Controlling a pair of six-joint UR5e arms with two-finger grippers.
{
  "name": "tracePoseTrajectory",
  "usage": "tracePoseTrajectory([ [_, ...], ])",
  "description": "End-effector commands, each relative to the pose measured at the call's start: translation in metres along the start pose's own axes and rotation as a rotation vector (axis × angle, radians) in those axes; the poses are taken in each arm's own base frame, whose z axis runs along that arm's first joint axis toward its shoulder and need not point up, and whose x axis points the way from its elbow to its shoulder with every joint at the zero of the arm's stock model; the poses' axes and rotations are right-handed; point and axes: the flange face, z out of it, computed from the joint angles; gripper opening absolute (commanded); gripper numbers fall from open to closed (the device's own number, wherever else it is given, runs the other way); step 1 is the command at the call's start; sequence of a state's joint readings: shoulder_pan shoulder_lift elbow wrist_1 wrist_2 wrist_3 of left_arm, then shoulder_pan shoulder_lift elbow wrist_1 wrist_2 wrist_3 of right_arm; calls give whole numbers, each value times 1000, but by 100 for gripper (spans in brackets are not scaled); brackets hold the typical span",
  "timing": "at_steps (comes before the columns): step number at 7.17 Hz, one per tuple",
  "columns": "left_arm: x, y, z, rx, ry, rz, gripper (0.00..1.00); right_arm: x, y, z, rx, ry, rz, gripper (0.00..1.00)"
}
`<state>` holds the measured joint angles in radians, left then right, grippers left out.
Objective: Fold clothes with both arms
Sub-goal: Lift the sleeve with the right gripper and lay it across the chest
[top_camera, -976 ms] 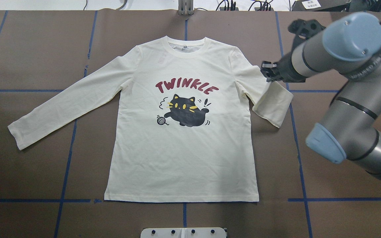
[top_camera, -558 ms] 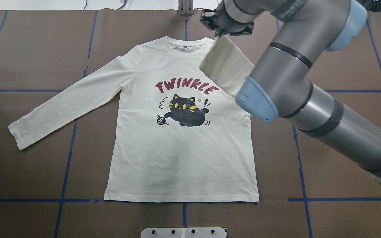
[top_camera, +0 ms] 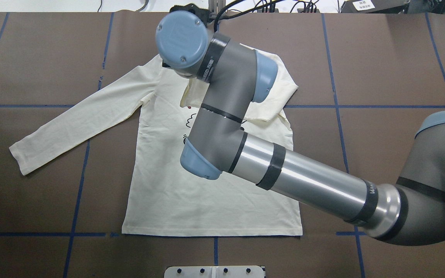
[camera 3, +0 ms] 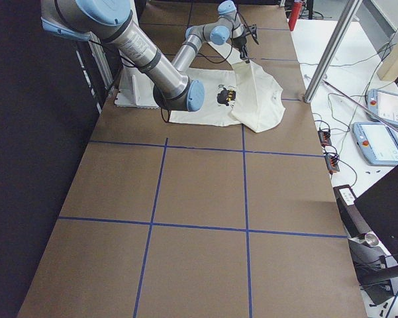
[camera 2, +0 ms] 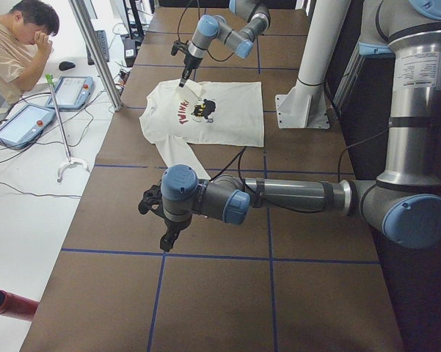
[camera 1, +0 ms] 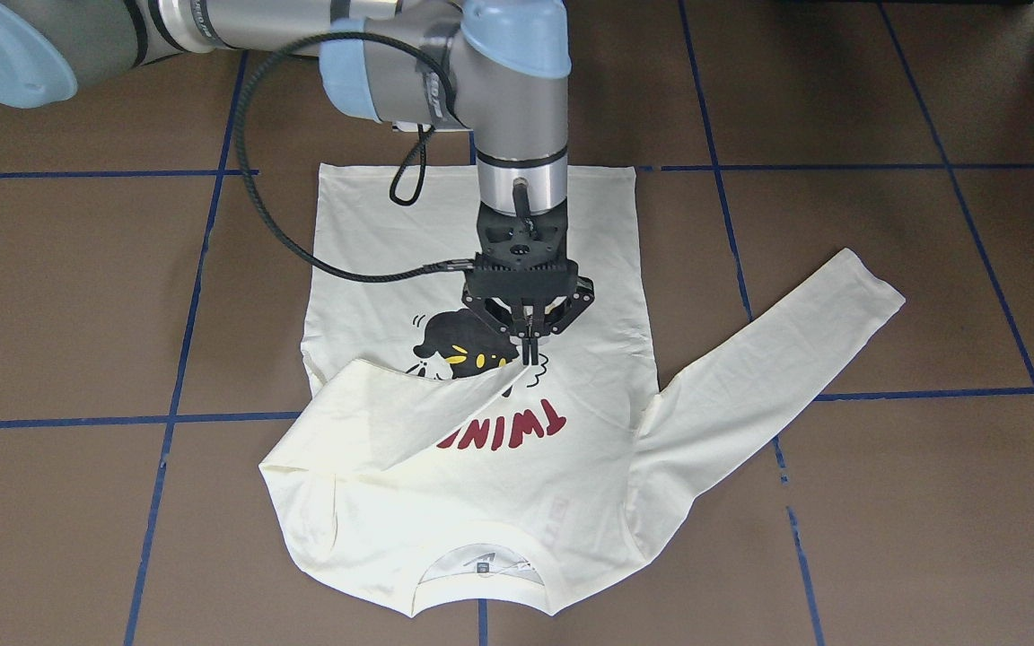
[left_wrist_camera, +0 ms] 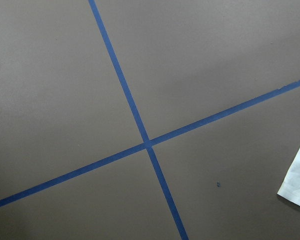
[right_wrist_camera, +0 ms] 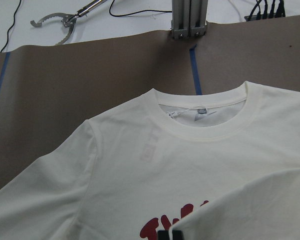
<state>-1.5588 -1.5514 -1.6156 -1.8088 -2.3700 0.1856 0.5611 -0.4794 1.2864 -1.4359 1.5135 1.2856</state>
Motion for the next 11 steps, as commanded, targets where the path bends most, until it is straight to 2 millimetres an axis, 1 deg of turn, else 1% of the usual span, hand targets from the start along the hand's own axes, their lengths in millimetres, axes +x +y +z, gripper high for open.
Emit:
tracePoseTrajectory([
  [1, -1, 3, 1, -3, 0, -5, 100, -61, 14, 28, 28, -33, 54, 0],
  [2, -2, 8, 3, -9, 2, -8, 100, -72, 22, 27, 27, -48, 83, 4],
  [3, -2, 10, 4, -11, 2, -10, 100, -88, 22, 24, 34, -51, 122, 24],
  [4, -2, 9, 4, -10, 2, -9, 100, -102, 18, 21, 34, -47, 158, 95],
  [5, -2, 9, 4, -10, 2, -10, 100, -109, 16, 14, 34, -56, 166, 98],
  [6, -1, 8, 3, -7, 1, -7, 100, -118, 7, 1, 34, -74, 182, 100],
  [7, 9, -12, -8, 22, -3, 31, 100, -113, -15, -5, -6, -75, 209, 100],
  [8, 24, -56, -31, 110, -24, 117, 100, -92, -45, -6, -78, -6, 217, 100],
  [9, 39, -79, -48, 229, -48, 242, 100, -67, -72, -10, -128, 51, 187, 100],
  [10, 49, -90, -60, 292, -53, 307, 100, -21, -98, -12, -198, 86, 131, 100],
  [11, 57, -93, -65, 310, -31, 260, 100, 43, -118, -11, -250, 78, 57, 100],
])
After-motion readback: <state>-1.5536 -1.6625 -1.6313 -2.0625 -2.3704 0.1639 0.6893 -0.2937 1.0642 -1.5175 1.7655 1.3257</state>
